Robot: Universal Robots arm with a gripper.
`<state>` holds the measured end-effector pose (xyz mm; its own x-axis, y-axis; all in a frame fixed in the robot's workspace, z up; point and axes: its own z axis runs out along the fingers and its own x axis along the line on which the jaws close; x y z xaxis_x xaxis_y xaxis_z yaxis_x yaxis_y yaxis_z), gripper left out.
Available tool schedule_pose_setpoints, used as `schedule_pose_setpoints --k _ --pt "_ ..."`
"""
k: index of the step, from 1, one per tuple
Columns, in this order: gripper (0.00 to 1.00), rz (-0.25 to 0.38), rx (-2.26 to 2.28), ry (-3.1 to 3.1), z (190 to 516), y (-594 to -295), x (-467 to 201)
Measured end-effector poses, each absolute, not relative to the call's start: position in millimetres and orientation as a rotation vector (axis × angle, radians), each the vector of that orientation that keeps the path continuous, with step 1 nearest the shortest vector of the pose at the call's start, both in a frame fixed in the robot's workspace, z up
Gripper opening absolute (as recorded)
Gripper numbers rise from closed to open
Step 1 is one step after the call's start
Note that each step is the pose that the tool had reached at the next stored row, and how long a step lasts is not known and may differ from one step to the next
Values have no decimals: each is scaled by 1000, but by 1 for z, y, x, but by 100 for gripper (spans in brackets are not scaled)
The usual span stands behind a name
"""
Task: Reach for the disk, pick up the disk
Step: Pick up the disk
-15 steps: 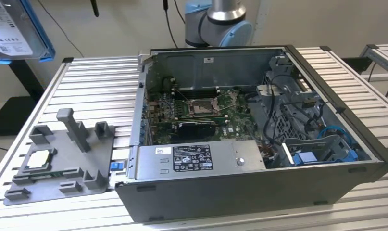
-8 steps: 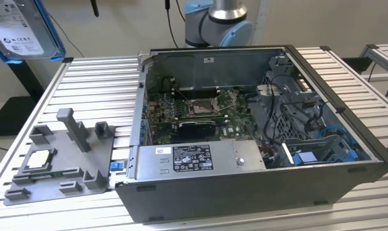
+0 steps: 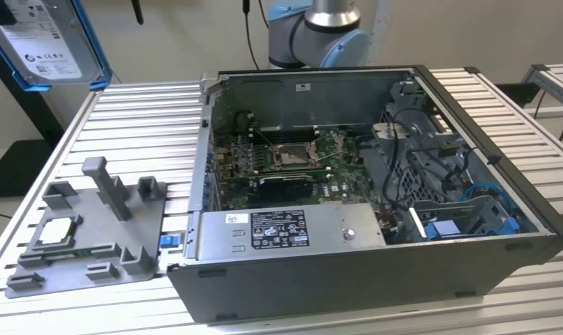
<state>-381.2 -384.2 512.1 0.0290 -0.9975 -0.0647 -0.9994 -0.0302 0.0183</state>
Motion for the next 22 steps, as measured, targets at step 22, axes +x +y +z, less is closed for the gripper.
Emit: schedule_pose_setpoints --k 22 --pt "0 93 -2231 2166 512 -384 -316"
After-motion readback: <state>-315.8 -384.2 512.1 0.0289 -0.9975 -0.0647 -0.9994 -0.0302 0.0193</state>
